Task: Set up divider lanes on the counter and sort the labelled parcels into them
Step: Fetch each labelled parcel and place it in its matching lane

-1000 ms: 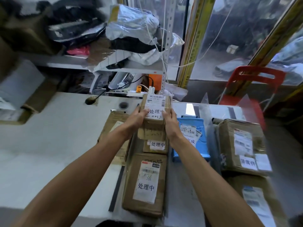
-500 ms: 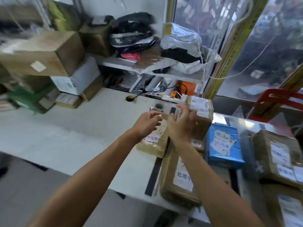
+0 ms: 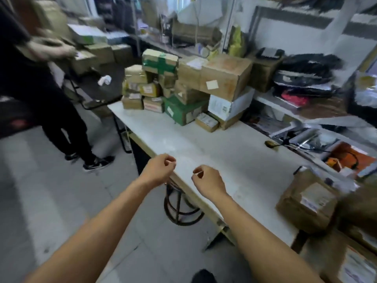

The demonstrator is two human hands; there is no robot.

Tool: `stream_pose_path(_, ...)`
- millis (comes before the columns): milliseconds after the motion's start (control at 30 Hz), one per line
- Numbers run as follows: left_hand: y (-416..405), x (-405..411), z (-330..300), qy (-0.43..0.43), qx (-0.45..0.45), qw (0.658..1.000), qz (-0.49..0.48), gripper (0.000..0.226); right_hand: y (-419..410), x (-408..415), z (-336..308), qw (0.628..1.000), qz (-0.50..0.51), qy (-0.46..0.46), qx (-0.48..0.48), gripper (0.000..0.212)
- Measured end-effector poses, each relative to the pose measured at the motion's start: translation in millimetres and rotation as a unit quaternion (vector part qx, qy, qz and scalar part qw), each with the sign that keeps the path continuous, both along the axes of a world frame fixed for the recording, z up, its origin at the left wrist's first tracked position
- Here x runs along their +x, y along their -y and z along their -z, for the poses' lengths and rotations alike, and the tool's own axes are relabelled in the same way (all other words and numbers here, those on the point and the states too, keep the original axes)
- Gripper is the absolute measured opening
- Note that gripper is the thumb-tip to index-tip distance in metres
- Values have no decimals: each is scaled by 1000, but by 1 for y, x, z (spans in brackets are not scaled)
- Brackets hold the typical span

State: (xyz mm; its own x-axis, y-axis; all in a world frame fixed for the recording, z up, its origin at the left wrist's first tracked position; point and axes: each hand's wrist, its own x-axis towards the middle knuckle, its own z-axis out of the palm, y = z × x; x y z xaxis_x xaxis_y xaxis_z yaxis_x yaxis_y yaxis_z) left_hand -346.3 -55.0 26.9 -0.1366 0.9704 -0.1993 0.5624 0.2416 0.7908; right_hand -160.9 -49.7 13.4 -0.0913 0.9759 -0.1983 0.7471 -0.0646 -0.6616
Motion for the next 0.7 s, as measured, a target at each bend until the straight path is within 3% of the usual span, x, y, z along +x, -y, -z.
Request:
stream_pose_path(333,-13,-133,42,-105,-30,989,-103,20,-71,-118,26,991,-114,66,-19,18)
stream_pose_path(500,-91,-194,41,-126,-25,985,-113,21,-159,-178,39,983,-166,78,-19,22)
stream_pose_path(700,-211,-251,5,-135,-10,982,-128,17,-280,-234,23,988,-148,52,-13,22)
